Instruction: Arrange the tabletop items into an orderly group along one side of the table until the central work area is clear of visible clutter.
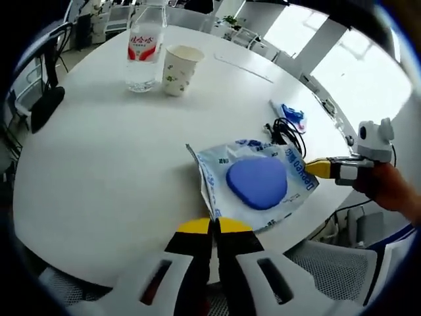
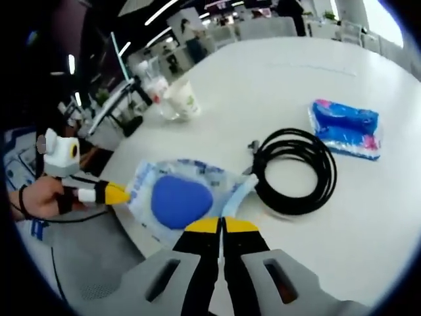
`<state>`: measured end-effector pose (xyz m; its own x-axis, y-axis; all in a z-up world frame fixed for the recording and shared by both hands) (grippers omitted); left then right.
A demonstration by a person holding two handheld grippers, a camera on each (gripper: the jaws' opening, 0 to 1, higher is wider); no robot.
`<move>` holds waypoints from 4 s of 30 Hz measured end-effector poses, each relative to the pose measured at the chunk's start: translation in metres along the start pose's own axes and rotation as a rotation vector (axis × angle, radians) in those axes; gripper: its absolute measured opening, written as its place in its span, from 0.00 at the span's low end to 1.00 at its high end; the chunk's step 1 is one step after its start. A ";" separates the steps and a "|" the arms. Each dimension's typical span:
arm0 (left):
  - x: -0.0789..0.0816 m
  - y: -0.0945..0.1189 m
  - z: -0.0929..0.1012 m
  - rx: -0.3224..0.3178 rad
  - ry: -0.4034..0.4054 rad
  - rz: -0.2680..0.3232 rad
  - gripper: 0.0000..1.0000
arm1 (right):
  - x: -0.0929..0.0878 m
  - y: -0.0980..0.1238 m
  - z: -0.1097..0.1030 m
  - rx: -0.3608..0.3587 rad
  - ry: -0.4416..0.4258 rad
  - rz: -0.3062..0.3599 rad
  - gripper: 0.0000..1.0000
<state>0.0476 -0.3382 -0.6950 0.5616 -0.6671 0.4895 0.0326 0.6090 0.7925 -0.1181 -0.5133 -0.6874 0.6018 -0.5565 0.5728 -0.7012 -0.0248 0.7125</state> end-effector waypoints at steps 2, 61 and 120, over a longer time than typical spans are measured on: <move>0.004 0.000 0.002 -0.003 -0.001 0.006 0.00 | 0.001 0.002 0.003 -0.001 -0.009 0.011 0.00; 0.142 -0.074 0.013 -0.005 0.138 0.213 0.00 | 0.118 -0.024 0.079 -0.014 -0.130 0.147 0.00; 0.139 -0.109 -0.017 0.046 0.280 0.219 0.01 | 0.107 -0.056 0.101 0.024 -0.103 0.059 0.00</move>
<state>0.1366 -0.4901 -0.7194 0.7559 -0.3759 0.5359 -0.1470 0.7003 0.6985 -0.0534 -0.6555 -0.7069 0.5177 -0.6396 0.5682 -0.7438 -0.0084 0.6683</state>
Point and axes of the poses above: the point that each gripper's makers call its tool centre point, and the gripper's own axes: y roughly backward along the fingers, z roughly to its right, x roughly out of its top, the point moved 6 cm from there along y, roughly backward along the fingers, and after that the axes turned 2 degrees about x, right-handed, at the moved point
